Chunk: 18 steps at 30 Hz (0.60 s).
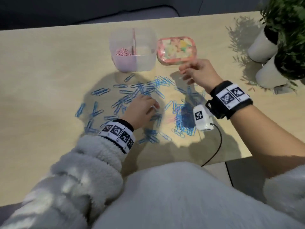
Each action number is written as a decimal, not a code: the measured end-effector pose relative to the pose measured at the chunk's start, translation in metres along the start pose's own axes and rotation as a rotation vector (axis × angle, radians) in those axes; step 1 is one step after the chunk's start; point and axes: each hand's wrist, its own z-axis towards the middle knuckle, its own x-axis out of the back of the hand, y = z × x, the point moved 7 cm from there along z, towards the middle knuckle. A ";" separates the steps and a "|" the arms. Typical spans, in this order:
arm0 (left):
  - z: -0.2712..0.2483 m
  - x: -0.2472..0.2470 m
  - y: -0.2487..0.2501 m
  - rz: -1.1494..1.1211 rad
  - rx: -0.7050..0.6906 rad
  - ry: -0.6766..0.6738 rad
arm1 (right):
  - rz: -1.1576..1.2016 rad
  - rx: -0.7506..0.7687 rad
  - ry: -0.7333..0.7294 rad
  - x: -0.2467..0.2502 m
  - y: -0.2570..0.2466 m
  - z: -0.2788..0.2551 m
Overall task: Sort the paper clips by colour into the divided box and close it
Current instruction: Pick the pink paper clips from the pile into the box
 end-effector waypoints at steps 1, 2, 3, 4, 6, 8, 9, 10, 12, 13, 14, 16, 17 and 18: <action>0.003 -0.007 0.008 0.023 -0.028 -0.015 | -0.062 -0.020 0.010 0.011 0.020 -0.008; 0.006 -0.015 0.017 0.042 -0.057 -0.029 | -0.115 -0.033 0.010 0.018 0.038 -0.016; 0.009 -0.022 0.026 0.061 -0.086 -0.050 | -0.167 -0.045 0.010 0.024 0.053 -0.026; 0.011 -0.028 0.032 0.080 -0.105 -0.065 | -0.211 -0.040 0.002 0.026 0.066 -0.033; 0.015 -0.037 0.042 0.119 -0.128 -0.074 | -0.275 -0.043 -0.011 0.023 0.083 -0.046; 0.018 -0.040 0.048 0.141 -0.102 -0.056 | -0.338 -0.008 -0.028 0.014 0.089 -0.054; 0.018 -0.042 0.048 0.149 -0.074 -0.057 | -0.376 0.023 -0.037 0.008 0.088 -0.057; 0.019 -0.045 0.047 0.160 -0.041 -0.078 | -0.406 0.055 -0.047 0.002 0.088 -0.060; 0.017 -0.049 0.041 0.160 0.019 -0.117 | -0.466 0.113 -0.083 -0.010 0.082 -0.064; 0.015 -0.050 0.040 0.133 0.032 -0.120 | -0.504 0.147 -0.108 -0.017 0.078 -0.066; 0.014 -0.051 0.038 0.099 0.036 -0.112 | -0.545 0.186 -0.138 -0.023 0.075 -0.067; 0.012 -0.050 0.035 0.065 0.047 -0.094 | -0.615 0.244 -0.223 -0.037 0.072 -0.073; 0.012 -0.049 0.033 0.062 0.055 -0.094 | -0.637 0.251 -0.259 -0.041 0.074 -0.076; 0.011 -0.049 0.031 0.065 0.061 -0.097 | -0.645 0.246 -0.275 -0.044 0.077 -0.078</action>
